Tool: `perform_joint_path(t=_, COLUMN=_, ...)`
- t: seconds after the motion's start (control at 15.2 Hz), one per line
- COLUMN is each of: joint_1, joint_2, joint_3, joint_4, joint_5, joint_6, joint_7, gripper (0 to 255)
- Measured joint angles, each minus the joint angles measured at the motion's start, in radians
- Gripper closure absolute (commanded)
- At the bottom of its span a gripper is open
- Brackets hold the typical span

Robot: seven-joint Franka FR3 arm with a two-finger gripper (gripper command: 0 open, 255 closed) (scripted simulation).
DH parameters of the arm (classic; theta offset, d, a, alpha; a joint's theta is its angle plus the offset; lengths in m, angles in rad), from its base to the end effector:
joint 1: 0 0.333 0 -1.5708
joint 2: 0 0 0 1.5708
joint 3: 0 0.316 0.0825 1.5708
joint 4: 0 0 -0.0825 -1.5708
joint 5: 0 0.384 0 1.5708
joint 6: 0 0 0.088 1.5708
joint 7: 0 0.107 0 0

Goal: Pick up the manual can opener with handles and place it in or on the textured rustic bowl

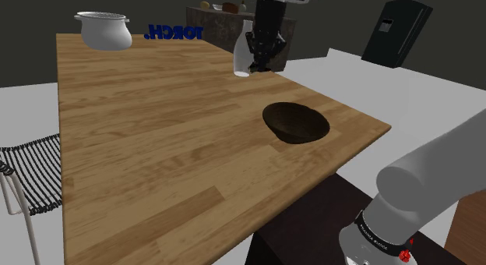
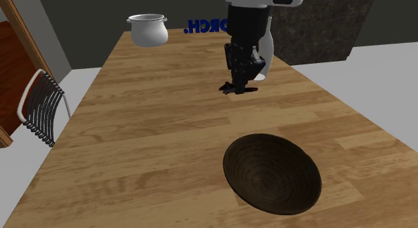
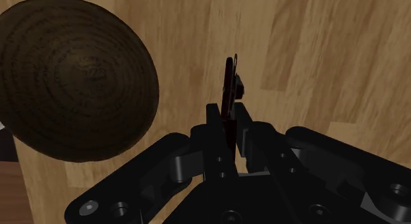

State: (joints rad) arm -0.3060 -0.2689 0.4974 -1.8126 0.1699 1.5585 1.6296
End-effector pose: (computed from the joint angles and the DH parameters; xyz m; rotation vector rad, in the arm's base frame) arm 0.4591 0.1389 0.6288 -2.3369 2.0782 0.0685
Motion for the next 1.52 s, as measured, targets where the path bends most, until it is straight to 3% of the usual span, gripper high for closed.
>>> perform_joint_path(t=0.73, joint_1=0.078, joint_2=-0.456, joint_3=-0.127, joint_4=-0.348, joint_5=0.116, joint_6=-0.104, joint_7=-0.091, gripper=255)
perform_joint_path(t=1.52, joint_1=0.100, joint_2=-0.532, joint_3=-0.111, joint_4=-0.541, joint_5=0.146, joint_6=0.011, joint_7=-0.111, gripper=255)
